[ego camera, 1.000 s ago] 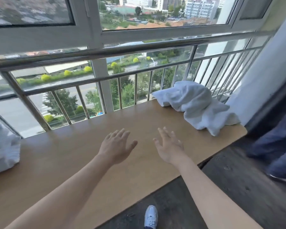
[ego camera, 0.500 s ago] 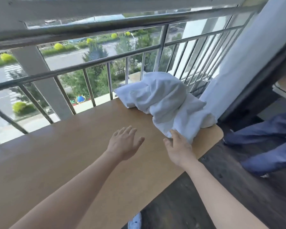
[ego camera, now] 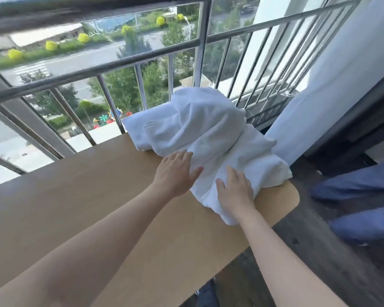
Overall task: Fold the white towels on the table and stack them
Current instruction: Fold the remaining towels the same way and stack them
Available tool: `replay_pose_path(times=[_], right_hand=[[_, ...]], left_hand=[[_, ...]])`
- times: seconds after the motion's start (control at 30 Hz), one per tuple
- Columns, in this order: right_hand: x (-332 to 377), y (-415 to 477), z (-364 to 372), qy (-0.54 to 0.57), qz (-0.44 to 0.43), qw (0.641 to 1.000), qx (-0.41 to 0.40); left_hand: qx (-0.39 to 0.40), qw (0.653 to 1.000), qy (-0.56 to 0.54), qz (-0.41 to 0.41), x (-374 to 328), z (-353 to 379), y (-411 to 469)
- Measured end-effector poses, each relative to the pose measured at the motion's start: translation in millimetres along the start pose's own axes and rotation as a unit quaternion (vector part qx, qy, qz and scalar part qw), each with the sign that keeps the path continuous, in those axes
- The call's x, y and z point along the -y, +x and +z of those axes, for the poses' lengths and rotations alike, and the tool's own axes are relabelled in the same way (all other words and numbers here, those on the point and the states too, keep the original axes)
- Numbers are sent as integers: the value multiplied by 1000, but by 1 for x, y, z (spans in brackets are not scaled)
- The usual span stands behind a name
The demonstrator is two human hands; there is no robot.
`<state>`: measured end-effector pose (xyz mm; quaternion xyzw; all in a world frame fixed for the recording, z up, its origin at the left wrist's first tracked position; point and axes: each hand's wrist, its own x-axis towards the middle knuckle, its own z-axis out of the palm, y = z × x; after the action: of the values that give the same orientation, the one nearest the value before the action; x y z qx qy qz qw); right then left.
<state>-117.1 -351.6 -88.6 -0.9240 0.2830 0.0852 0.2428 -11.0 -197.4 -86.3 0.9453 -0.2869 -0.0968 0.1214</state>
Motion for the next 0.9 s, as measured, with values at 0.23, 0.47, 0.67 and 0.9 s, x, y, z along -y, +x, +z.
replay_pose_path(times=[0.23,0.47,0.67,0.9], right_hand=[[-11,88,-19,29,59,997,-27],[-19,142,6,-49,61,997,3],[-36,141,23,-42,-21,996,-79],[-44,137,18,48,-50,992,-109]], left_hand=[[-43,997,-6,-67,-31,25,70],[-150,981,7,-122,-32,68,110],[-198,974,7,-109,-27,81,114],[-168,979,-58,-104,-27,68,109]])
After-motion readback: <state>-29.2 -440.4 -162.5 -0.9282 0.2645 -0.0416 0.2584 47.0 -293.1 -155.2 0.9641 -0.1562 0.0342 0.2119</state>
